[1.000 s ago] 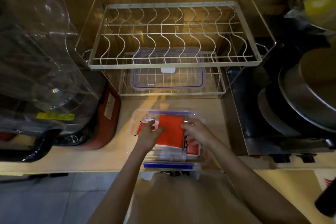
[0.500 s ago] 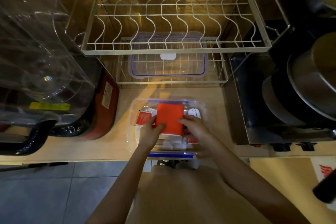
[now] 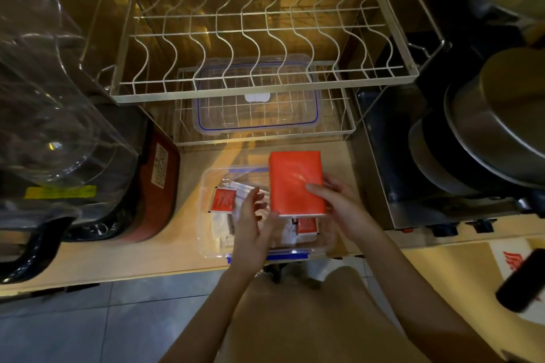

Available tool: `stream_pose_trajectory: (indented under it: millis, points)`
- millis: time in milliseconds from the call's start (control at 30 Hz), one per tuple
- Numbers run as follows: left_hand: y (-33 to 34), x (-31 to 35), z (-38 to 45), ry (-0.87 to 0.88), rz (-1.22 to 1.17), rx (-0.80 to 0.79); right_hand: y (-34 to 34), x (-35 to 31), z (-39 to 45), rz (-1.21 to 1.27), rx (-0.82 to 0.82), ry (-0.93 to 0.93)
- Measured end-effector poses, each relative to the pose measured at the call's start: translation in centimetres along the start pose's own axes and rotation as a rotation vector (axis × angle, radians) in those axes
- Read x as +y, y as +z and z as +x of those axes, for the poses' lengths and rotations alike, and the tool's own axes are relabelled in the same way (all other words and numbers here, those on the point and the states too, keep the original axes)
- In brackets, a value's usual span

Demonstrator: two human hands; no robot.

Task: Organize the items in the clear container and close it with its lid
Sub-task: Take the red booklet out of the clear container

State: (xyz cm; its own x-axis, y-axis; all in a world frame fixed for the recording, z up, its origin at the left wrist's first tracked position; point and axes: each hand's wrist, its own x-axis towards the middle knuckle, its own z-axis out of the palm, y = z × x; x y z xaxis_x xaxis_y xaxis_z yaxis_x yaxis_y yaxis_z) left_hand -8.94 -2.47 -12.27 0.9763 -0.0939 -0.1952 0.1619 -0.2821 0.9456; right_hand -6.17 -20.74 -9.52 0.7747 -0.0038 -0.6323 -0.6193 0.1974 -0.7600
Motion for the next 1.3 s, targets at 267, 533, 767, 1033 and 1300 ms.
stream_pose_trajectory:
  millis: [267,533,767,1033,1300]
  points:
    - [2.9,-2.0,-0.6,0.578,0.770,-0.293,-4.3,-0.6,-0.9,0.300,0.231,-0.073]
    - [2.5,-2.2,0.5,0.463,0.727,-0.404,-5.7,1.7,-0.2,0.328,0.413,-0.020]
    - [0.0,-2.7,1.4,0.320,0.680,-0.347,-6.2,1.7,-0.1,0.111,0.434,-0.069]
    - [-0.3,-2.6,1.4,0.236,0.606,-0.372,-4.9,2.2,1.7,-0.166,0.395,-0.039]
    - [0.3,-2.5,2.1,0.160,0.619,-0.422,-3.9,2.3,3.0,-0.412,0.443,0.002]
